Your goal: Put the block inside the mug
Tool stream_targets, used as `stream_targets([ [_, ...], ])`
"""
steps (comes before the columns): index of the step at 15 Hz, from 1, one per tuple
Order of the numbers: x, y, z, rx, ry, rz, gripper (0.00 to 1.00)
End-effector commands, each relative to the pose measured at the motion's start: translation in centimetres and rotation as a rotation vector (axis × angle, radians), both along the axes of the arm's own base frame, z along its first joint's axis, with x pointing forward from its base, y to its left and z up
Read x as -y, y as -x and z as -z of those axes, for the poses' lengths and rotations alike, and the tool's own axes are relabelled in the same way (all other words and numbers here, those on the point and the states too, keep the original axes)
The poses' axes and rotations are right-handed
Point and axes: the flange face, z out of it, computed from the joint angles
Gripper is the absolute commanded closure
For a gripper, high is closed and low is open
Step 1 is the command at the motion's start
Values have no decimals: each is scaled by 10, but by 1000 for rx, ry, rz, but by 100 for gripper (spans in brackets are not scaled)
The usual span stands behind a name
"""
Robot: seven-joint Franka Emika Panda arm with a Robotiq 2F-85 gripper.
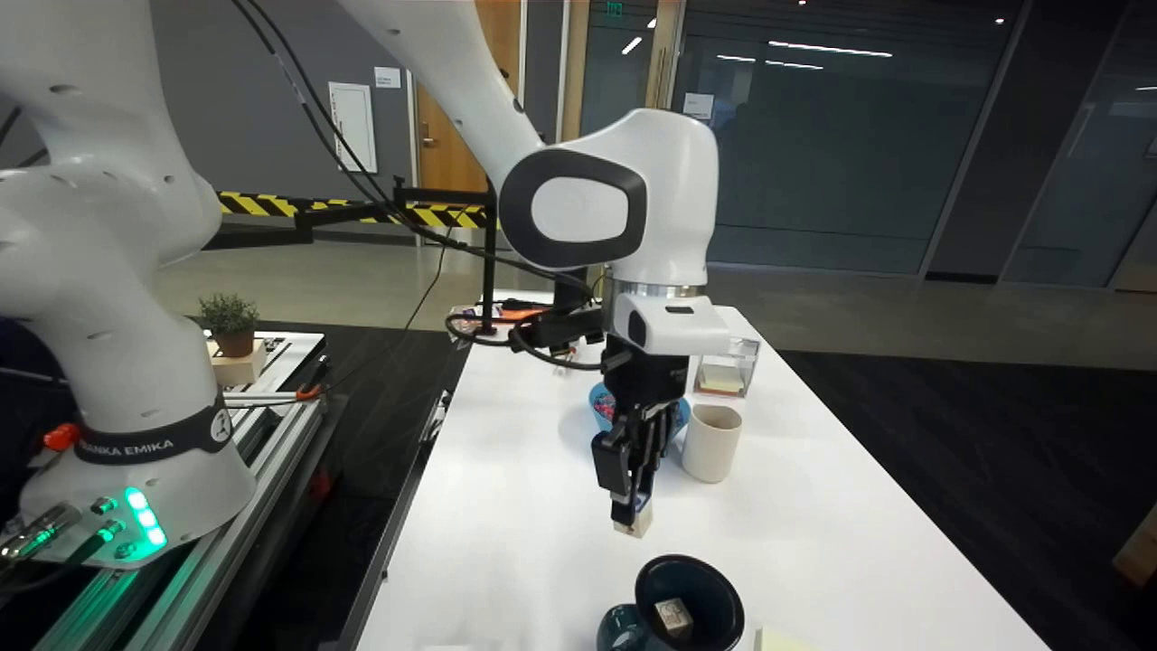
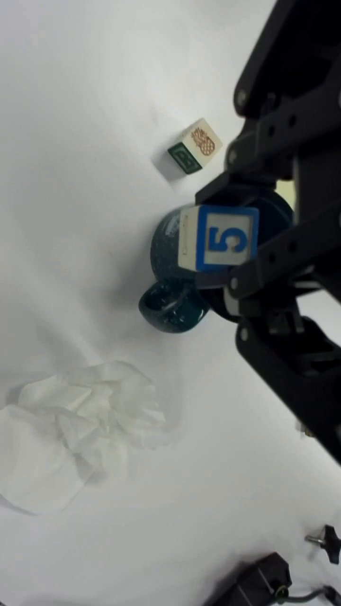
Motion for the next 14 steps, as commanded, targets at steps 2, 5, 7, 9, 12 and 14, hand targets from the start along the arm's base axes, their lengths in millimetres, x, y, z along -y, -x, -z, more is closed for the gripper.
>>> stream_targets([
  [2, 27, 6, -12, 10, -52, 98, 88],
  [5, 27, 2, -8, 12, -94, 116, 88],
  [7, 15, -3, -3, 9, -112, 99, 88],
  [9, 7, -9, 2, 6, -110, 91, 88],
  [12, 13, -17, 8, 3, -99, 110, 88],
  [14, 21, -23, 12, 2, -100, 123, 88],
])
